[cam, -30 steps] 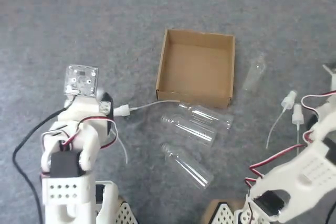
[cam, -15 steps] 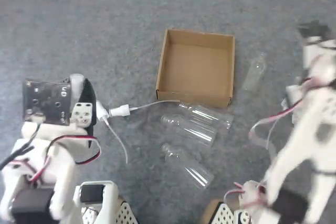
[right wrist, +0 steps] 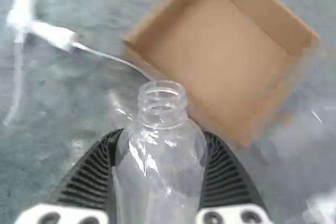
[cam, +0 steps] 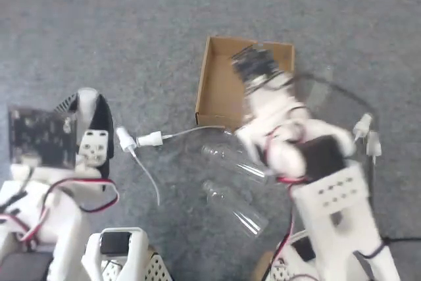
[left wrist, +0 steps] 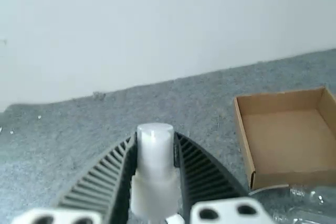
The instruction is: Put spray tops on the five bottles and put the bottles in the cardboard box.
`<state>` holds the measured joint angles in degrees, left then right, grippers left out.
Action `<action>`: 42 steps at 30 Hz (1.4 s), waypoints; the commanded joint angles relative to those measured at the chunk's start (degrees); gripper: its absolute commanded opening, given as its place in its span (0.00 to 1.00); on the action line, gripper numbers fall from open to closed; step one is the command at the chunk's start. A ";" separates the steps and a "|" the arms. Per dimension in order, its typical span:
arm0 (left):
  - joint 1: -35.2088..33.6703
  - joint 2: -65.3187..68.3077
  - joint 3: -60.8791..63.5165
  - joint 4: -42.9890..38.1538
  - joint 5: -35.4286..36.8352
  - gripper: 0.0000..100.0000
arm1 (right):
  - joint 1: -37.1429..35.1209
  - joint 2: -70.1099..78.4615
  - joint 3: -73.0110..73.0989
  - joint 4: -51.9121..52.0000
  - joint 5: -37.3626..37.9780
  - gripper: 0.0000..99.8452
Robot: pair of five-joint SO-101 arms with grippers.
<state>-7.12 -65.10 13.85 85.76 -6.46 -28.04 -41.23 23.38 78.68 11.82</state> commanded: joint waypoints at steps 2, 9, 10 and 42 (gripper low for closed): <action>0.18 4.04 -8.31 -3.60 5.45 0.01 | -11.74 -6.37 14.42 -21.49 -1.05 0.01; 0.18 4.57 -9.19 -12.04 13.36 0.01 | -21.32 -11.74 27.87 -39.16 -0.79 0.01; 0.44 4.48 -8.31 -13.01 14.33 0.01 | -22.37 -12.26 28.84 -39.60 -0.79 0.01; 17.41 4.04 17.98 -37.27 26.73 0.01 | -24.40 -26.95 43.43 -46.64 -0.79 0.01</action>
<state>10.11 -61.05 31.34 49.89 19.65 -52.13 -65.85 67.34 32.88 11.30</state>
